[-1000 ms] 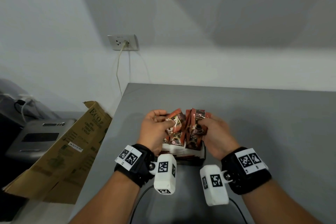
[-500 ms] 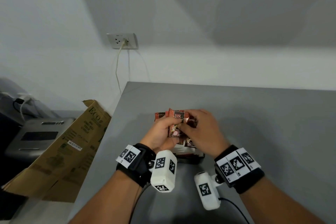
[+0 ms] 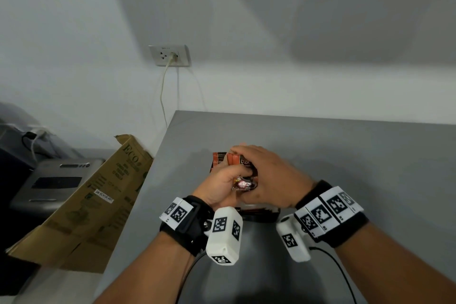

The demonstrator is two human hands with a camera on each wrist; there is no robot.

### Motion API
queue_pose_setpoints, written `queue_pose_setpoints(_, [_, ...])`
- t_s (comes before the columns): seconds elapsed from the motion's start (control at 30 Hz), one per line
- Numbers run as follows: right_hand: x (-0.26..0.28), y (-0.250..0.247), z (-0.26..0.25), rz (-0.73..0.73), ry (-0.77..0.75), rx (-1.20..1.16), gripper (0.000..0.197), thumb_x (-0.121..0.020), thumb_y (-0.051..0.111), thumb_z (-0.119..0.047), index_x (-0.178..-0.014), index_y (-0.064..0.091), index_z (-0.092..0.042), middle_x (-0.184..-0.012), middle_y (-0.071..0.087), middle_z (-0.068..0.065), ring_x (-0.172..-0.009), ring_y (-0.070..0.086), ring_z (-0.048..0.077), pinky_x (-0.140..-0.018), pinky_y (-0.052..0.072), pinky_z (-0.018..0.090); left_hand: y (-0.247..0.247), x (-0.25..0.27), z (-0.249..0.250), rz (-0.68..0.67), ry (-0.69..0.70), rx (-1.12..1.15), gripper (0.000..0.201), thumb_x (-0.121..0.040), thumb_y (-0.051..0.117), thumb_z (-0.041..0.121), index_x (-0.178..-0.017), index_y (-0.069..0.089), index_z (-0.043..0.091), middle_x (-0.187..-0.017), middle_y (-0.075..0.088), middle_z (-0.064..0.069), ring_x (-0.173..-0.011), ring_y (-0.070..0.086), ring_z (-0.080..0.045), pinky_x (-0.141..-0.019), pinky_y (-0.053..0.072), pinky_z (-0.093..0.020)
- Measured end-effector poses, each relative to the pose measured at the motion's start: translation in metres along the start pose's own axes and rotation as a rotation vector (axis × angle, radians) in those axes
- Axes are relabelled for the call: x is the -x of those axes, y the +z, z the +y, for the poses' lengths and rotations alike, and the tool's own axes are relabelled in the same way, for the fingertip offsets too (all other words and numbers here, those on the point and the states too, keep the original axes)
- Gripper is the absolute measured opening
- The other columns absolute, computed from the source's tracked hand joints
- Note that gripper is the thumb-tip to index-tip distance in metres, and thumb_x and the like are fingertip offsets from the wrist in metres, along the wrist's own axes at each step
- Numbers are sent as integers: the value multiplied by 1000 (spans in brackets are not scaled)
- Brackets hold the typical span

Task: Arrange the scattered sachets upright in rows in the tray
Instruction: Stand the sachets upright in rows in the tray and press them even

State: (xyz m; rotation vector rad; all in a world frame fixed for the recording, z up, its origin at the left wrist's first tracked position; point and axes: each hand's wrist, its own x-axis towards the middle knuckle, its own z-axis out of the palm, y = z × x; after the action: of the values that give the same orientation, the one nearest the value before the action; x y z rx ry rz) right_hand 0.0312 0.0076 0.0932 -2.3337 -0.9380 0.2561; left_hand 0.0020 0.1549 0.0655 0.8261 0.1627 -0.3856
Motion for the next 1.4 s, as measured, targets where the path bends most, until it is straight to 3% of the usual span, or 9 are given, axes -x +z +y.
queue_pose_setpoints(0.17, [-3,1,0,22,-34,16,87,-65,84,-38,-141,43,-32,-132,49,-15,-119,45,6,-106,37,29,4,-1,2,23,-9,25,44,-74,56,0,-118,53,2,-95,61,-21,-82,66,-29,-70,57,-36])
queue_pose_setpoints(0.3, [-1,-16,1,126,117,-210,81,-74,75,-51,-146,43,-32,-136,46,-17,-117,47,-1,-102,42,25,-2,-5,3,161,172,-155,56,-83,52,-15,-133,52,10,-84,61,-22,-75,63,-29,-67,55,-37])
queue_pose_setpoints(0.43, [-5,-27,10,278,220,-312,35,-90,69,-27,-124,66,-30,-105,68,-14,-88,64,1,-86,54,26,-1,-4,8,173,283,-350,61,-82,59,-22,-130,54,15,-83,68,-15,-71,67,-23,-66,58,-35])
queue_pose_setpoints(0.53, [-6,-25,15,245,202,-301,18,-85,75,-17,-101,75,-27,-84,72,-9,-77,66,3,-76,52,20,0,-7,8,196,296,-439,59,-80,67,-18,-126,55,16,-85,69,-11,-67,66,-18,-62,55,-30])
queue_pose_setpoints(0.67, [-7,-27,39,311,277,-244,13,-82,78,-13,-83,72,-25,-78,71,-11,-72,64,3,-68,49,14,-10,-9,12,400,296,-375,40,-87,70,0,-121,56,17,-104,62,-15,-64,62,-17,-55,51,-32])
queue_pose_setpoints(0.9, [-4,24,89,-24,418,65,20,-84,69,-7,-87,64,-26,-82,64,-9,-81,64,14,-72,46,23,-30,-2,16,485,260,-358,32,-90,60,-5,-118,55,11,-81,63,-8,-56,57,-14,-48,46,-30])
queue_pose_setpoints(1.03, [-7,39,92,-39,392,180,17,-83,64,-7,-91,62,-23,-92,61,-3,-87,61,21,-77,51,32,-34,2,9,477,231,-383,30,-90,61,-6,-115,55,10,-80,69,-7,-58,57,-14,-50,47,-30])
queue_pose_setpoints(1.3, [-1,40,92,63,273,183,7,-84,66,-15,-89,70,-17,-95,60,-3,-94,57,17,-81,46,28,-38,6,9,486,199,-426,32,-91,61,-4,-120,56,8,-79,67,-3,-57,56,-12,-54,48,-31])
queue_pose_setpoints(1.4, [13,40,80,-112,134,217,21,-88,57,-21,-93,77,-25,-93,68,-9,-93,58,12,-82,40,24,-41,5,9,495,190,-430,32,-91,62,-3,-121,57,9,-80,68,-3,-58,56,-13,-55,49,-32])
